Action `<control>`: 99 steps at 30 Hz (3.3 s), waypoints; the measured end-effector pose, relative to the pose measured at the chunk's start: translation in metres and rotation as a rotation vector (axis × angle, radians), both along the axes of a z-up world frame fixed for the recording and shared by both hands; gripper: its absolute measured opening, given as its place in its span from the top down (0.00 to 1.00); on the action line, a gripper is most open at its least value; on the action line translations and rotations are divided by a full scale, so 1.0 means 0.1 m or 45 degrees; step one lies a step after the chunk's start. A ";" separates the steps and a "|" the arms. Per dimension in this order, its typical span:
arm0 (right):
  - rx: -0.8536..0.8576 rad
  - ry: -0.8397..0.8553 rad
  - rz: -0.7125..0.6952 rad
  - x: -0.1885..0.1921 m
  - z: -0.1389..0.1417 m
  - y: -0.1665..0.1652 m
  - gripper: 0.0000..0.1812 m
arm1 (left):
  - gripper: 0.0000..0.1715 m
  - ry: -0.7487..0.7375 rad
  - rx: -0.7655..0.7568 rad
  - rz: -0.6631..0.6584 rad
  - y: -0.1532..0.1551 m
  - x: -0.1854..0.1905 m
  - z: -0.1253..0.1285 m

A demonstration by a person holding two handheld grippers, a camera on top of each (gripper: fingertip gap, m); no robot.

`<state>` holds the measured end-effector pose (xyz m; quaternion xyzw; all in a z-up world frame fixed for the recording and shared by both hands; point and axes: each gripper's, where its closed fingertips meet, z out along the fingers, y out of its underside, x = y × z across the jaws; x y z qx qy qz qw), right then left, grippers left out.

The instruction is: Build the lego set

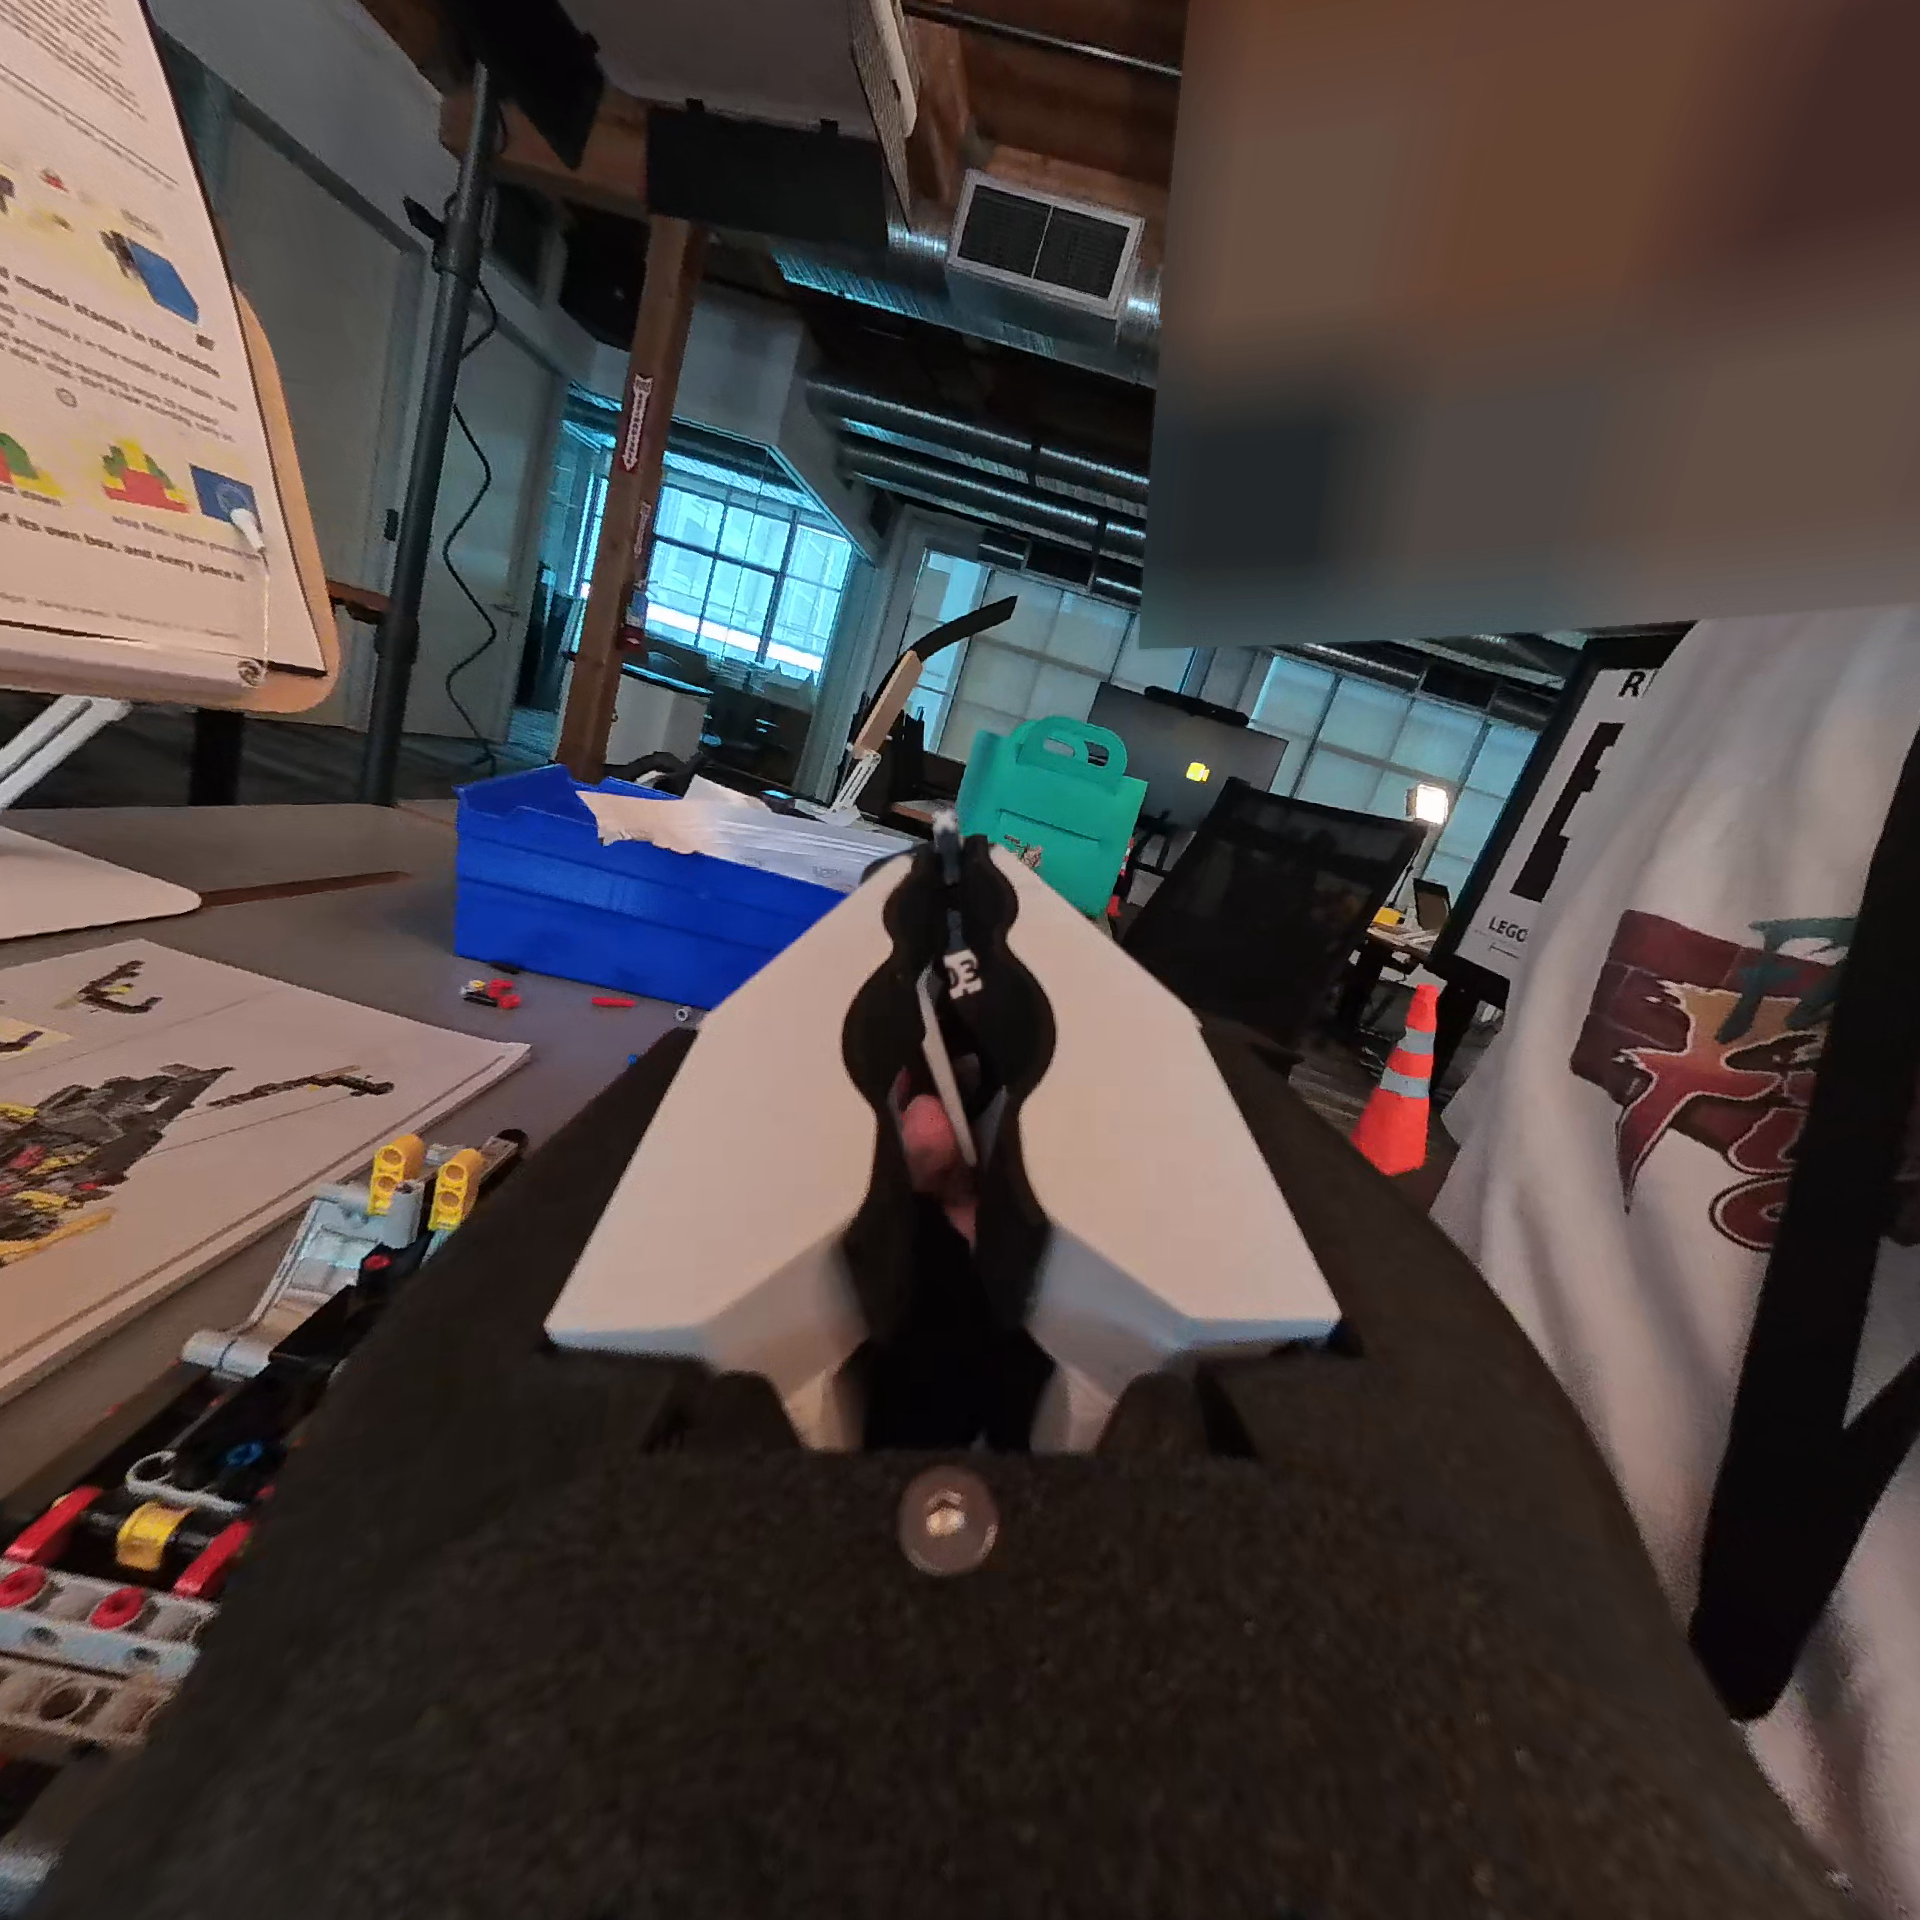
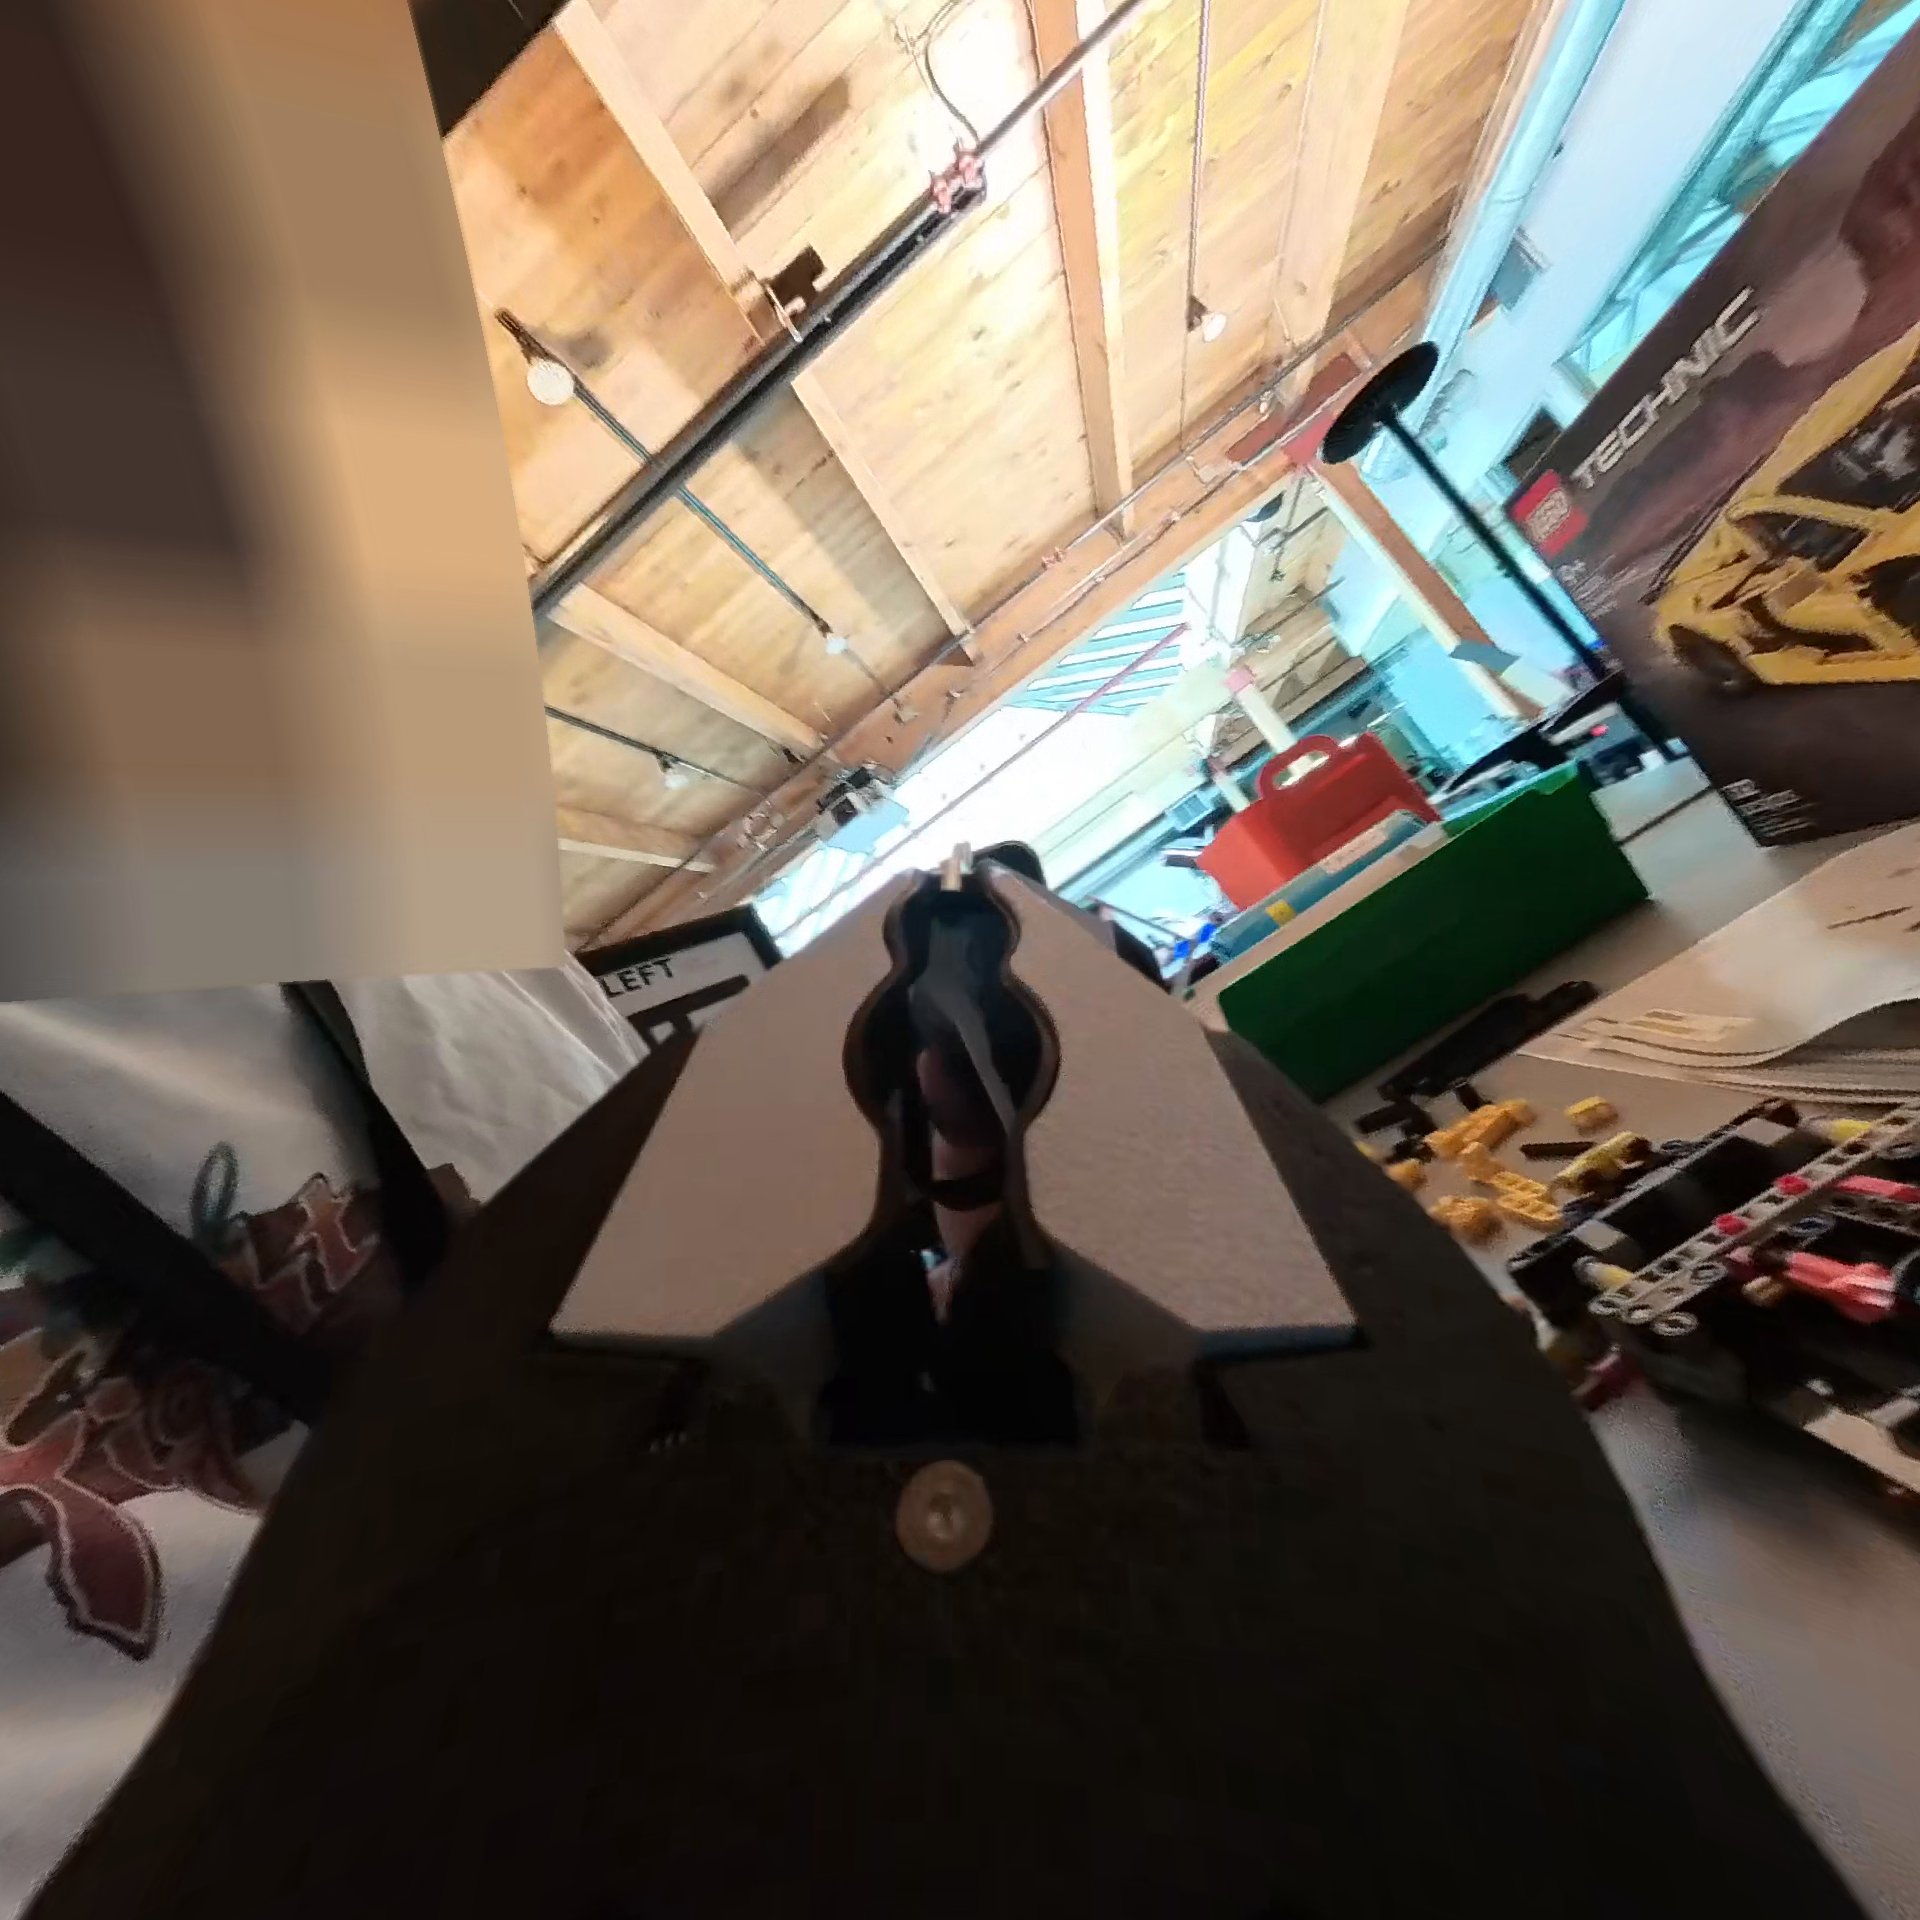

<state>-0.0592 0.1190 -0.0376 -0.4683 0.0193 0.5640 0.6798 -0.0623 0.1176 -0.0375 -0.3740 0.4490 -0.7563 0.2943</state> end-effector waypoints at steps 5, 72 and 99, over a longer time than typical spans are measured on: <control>-0.018 0.068 0.060 -0.01 -0.02 0.01 0.97 | 0.99 -0.014 0.022 0.023 0.00 0.00 0.00; -0.321 -0.848 -0.172 -0.29 -0.61 0.19 0.96 | 1.00 0.186 1.250 0.390 0.20 -0.11 -0.80; -0.369 -0.049 0.419 -0.20 -0.41 0.05 0.96 | 0.99 0.071 0.598 0.120 0.03 -0.23 -0.44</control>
